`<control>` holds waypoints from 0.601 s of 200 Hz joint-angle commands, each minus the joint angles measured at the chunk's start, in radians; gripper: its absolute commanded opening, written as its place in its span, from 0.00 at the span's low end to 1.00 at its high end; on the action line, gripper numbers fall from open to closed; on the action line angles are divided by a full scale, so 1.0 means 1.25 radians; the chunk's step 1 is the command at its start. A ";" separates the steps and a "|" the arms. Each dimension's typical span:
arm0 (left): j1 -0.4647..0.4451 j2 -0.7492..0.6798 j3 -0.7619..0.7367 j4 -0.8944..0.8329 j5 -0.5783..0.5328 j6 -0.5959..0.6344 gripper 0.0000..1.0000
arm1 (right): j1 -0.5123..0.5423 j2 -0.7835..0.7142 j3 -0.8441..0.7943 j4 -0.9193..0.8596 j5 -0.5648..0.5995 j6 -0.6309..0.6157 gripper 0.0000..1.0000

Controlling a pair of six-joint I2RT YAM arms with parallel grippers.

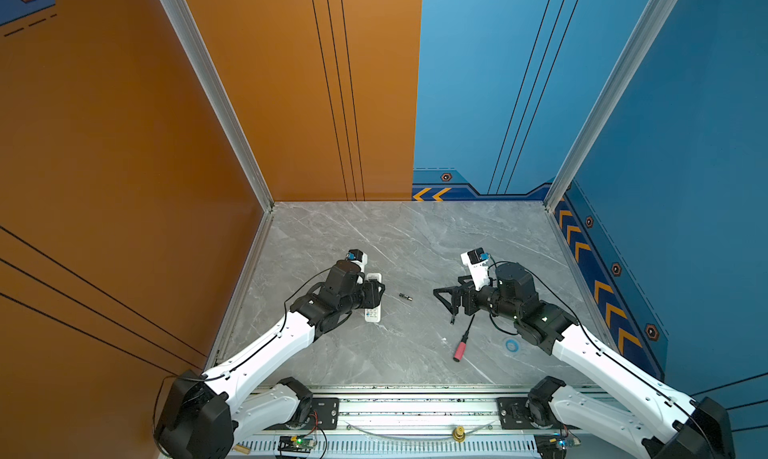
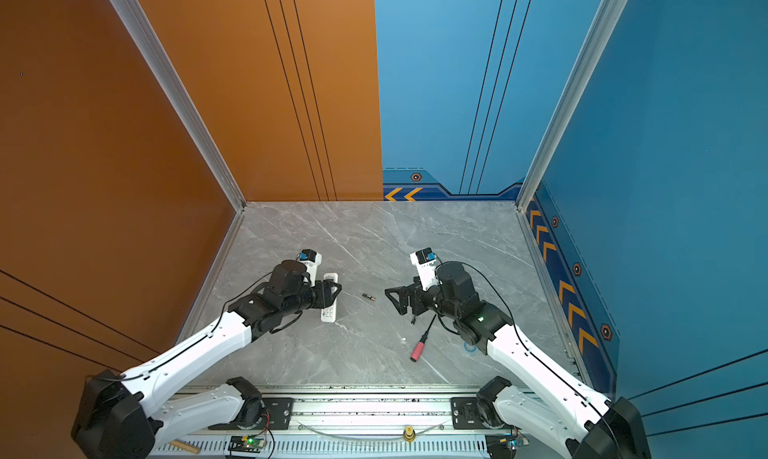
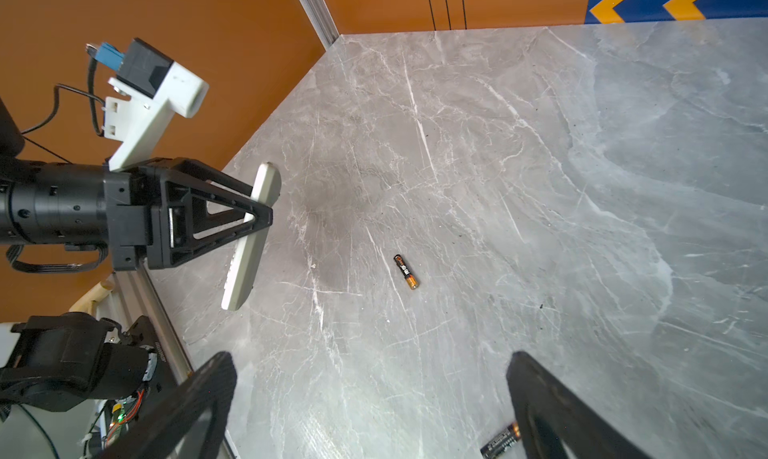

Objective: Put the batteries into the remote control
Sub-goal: 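Lift the remote with the left gripper and tilt it toward the right gripper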

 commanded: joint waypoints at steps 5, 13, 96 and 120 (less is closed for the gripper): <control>0.019 -0.039 -0.009 0.070 0.097 0.034 0.25 | 0.002 -0.015 -0.005 0.082 -0.069 0.029 1.00; 0.024 -0.046 -0.009 0.084 0.110 0.036 0.25 | 0.002 -0.010 -0.011 0.108 -0.084 0.038 1.00; 0.062 -0.045 -0.056 0.281 0.293 0.011 0.23 | 0.044 0.094 -0.092 0.408 -0.156 0.120 1.00; 0.074 -0.050 -0.073 0.352 0.349 -0.017 0.23 | 0.053 0.147 -0.099 0.486 -0.214 0.120 1.00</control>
